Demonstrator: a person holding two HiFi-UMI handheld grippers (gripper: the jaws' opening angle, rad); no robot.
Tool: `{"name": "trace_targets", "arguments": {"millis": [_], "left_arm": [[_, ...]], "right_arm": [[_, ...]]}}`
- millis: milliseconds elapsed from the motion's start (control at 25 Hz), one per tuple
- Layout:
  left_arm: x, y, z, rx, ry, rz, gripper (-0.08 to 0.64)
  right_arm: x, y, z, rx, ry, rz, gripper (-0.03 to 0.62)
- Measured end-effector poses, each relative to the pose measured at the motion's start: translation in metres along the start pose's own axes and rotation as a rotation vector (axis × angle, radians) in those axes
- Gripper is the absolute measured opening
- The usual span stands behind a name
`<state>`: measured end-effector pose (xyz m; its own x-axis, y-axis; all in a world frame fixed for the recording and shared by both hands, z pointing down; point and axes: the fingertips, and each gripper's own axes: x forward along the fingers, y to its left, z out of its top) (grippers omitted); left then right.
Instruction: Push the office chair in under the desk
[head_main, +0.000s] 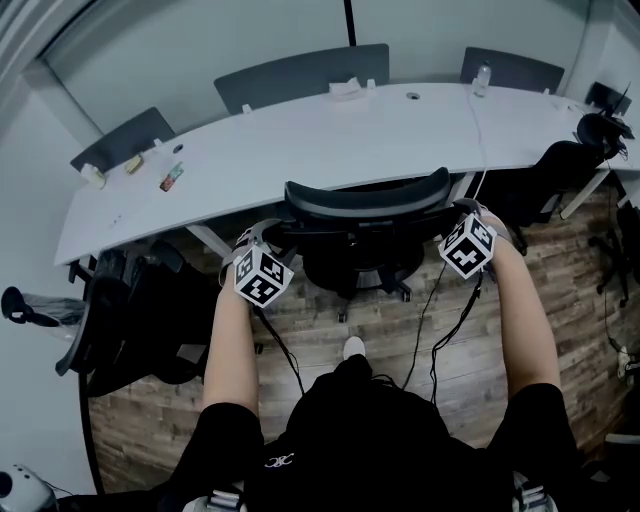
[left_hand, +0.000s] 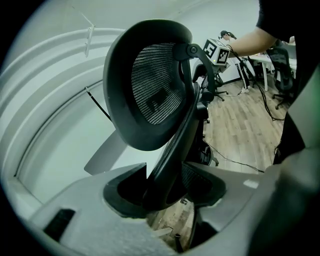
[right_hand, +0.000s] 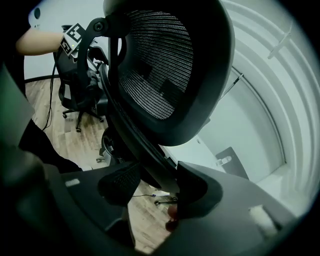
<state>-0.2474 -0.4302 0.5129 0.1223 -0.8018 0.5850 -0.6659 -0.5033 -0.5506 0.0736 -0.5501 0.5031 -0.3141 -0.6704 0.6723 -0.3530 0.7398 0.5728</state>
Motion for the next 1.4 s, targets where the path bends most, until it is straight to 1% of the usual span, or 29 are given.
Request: {"name": "trace_targets", "arguments": {"millis": [280,480,680,920,1160,1400], "left_arm": [[0.033,0.030,0.008,-0.007,-0.001,-0.004,0.221],[0.053,0.048,0.014,-0.008,-0.001,0.002,0.222],[0.073,0.063,0.016,-0.014,0.014,-0.005,0.222],[0.097,0.084,0.023,-0.026,0.007,0.016,0.222],[0.119,0.105,0.029,-0.021,0.013,0.015,0.221],[0.139,0.125,0.030,-0.021,0.011,0.019,0.221]], "right_arm": [[0.034,-0.033,0.014,0.008,0.000,-0.011,0.241],[0.055,-0.052,0.021,0.010,0.003,0.002,0.241],[0.075,-0.068,0.027,0.000,0.029,0.008,0.241],[0.100,-0.094,0.039,0.001,0.054,0.001,0.242],[0.122,-0.115,0.048,0.004,0.087,0.004,0.242],[0.144,-0.132,0.058,0.007,0.105,-0.012,0.242]]}}
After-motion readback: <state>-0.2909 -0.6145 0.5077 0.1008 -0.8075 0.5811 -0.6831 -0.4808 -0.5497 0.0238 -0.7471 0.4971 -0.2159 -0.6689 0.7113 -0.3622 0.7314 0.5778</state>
